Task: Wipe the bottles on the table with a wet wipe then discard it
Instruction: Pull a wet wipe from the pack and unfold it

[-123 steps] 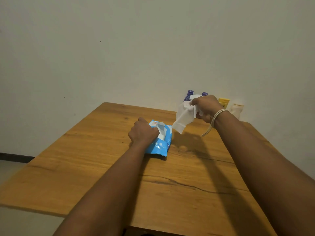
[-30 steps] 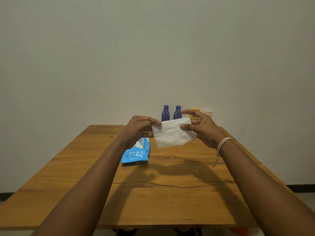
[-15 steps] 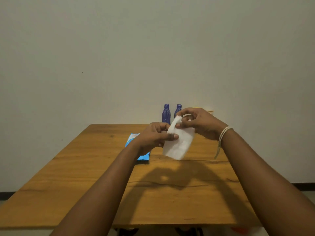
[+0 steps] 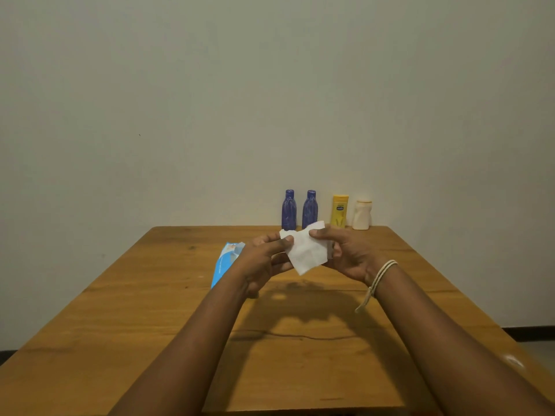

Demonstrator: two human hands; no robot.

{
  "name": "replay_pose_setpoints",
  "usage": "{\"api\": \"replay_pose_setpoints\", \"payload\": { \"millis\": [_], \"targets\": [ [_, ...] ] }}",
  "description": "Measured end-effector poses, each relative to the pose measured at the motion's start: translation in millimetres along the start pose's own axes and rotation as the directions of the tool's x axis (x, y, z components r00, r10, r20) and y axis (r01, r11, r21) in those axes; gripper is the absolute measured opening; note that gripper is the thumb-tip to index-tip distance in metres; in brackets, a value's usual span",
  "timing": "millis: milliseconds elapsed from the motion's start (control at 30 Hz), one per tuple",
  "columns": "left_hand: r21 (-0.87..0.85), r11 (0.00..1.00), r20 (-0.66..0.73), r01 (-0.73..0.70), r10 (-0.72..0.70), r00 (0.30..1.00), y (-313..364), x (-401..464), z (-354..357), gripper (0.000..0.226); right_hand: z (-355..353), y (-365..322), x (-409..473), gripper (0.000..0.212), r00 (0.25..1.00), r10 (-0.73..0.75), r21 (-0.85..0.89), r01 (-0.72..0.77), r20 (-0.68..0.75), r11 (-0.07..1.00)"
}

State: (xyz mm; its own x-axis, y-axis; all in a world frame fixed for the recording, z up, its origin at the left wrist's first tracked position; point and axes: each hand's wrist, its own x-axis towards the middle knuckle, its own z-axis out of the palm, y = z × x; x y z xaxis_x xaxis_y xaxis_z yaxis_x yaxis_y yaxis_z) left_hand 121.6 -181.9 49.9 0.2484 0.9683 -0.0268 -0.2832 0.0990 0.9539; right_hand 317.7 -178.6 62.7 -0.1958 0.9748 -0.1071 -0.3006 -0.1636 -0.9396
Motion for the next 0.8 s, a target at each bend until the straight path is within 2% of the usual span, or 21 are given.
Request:
{"api": "replay_pose_setpoints", "payload": {
  "millis": [67, 167, 300, 400, 500, 600, 700, 800],
  "targets": [
    [0.015, 1.0, -0.001, 0.004, -0.004, 1.0, 0, 1, -2, 0.025, 0, -4, 1, 0.037, 0.998, -0.036, -0.091, 0.032, -0.046, 0.995],
    [0.05, 0.997, 0.001, -0.062, 0.062, 0.998, -1, 2, -7, 0.03, -1, -3, 2, 0.031, 0.995, -0.064, -0.201, 0.047, -0.081, 0.979],
    [0.157, 0.975, 0.038, -0.159, 0.155, 0.987, 1, 1, -13, 0.026, -8, 0, -1, 0.014, 0.984, -0.178, -0.256, 0.173, 0.003, 0.951],
    [0.207, 0.961, 0.003, -0.185, 0.188, 0.982, 3, 3, -15, 0.012, -12, 0, -6, 0.022, 0.973, -0.222, -0.239, 0.23, 0.058, 0.943],
    [0.264, 0.948, -0.002, -0.18, 0.187, 0.982, 8, 1, -15, 0.023, -11, 2, -8, 0.036, 0.967, -0.234, -0.266, 0.253, 0.104, 0.93],
    [0.299, 0.934, 0.009, -0.196, 0.203, 0.979, 12, 0, -17, 0.027, -10, 4, -8, 0.038, 0.968, -0.216, -0.289, 0.244, 0.127, 0.926],
    [0.367, 0.901, 0.042, -0.232, 0.234, 0.971, 13, -2, -17, 0.031, -8, 4, -5, 0.033, 0.976, -0.178, -0.254, 0.206, 0.129, 0.945],
    [0.432, 0.856, 0.084, -0.285, 0.276, 0.957, 13, -3, -19, 0.028, -5, 6, -3, 0.018, 0.98, -0.181, -0.221, 0.195, 0.081, 0.956]
  ]
}}
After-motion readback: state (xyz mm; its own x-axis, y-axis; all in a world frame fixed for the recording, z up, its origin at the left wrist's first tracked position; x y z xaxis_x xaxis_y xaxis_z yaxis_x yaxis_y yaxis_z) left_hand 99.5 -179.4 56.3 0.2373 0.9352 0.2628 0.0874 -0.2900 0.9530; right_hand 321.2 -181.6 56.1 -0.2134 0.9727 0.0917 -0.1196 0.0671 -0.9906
